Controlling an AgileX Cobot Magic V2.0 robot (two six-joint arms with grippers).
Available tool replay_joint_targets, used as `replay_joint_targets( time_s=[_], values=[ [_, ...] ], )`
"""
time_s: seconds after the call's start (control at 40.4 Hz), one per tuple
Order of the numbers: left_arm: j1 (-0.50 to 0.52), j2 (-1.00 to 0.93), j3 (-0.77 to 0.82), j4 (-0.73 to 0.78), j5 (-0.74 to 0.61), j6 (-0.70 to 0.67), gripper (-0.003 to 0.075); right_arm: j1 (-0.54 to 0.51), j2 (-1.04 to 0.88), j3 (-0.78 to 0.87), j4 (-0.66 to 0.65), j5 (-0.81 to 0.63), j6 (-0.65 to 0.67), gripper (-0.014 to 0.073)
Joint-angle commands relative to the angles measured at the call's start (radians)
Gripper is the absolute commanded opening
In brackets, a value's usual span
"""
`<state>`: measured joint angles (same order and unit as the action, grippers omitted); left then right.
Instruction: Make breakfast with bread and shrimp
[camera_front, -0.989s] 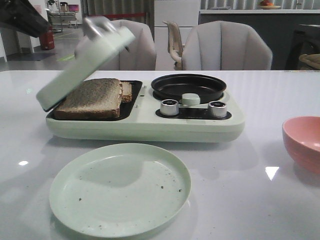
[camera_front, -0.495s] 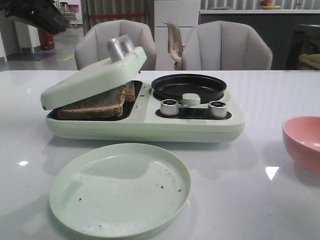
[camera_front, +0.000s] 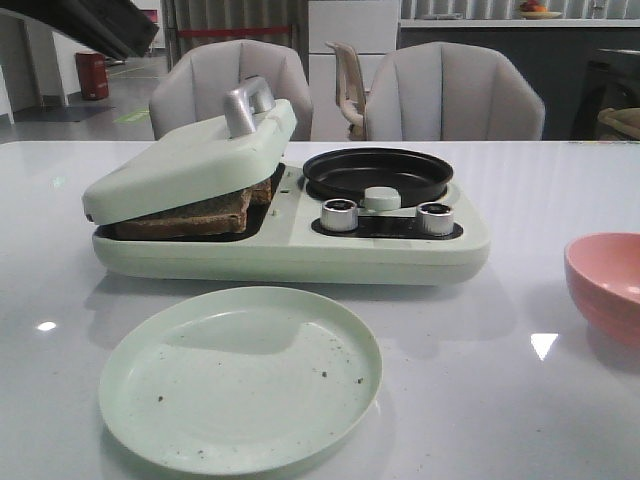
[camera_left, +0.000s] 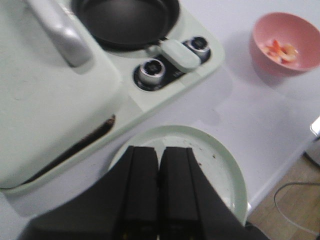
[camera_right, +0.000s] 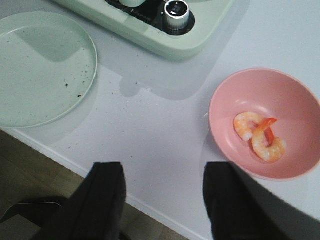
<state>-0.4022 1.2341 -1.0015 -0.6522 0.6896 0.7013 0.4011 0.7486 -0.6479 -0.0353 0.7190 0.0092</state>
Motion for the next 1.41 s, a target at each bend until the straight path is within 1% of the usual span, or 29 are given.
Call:
replay_joint_targets(
  time_s=[0.0,0.099,0.247,0.321,0.47,1.063,1.385],
  values=[
    [-0.088,-0.103,0.034,0.032,-0.046,0.000,0.0104,-0.005,-0.005,-0.029,-0.011,-0.067,-0.004,0.0461],
    [-0.138,-0.171,0.080,0.122,-0.044,-0.065,0.0106,-0.005,-0.005,-0.029,-0.011,-0.067,-0.004,0.0461],
    [-0.145,-0.251,0.108,0.370,-0.021,-0.364,0.0106,-0.005,-0.005,-0.029,-0.011,-0.067,-0.004,0.0461],
    [-0.145,-0.279,0.110,0.450,-0.015,-0.449,0.0106,-0.005,-0.005,-0.029,-0.011,-0.067,-0.004,0.0461],
    [-0.145,-0.307,0.110,0.470,-0.015,-0.454,0.0104,-0.005,-0.005,-0.029,-0.011,-0.067,-0.004,0.0461],
    [-0.145,-0.307,0.110,0.470,-0.019,-0.454,0.0100,-0.005,-0.005,-0.029,-0.001,-0.068,-0.003,0.0461],
    [-0.145,-0.307,0.110,0.470,-0.034,-0.454,0.0100,-0.006,0.002,-0.029,-0.006,-0.126,-0.003,0.0461]
  ],
)
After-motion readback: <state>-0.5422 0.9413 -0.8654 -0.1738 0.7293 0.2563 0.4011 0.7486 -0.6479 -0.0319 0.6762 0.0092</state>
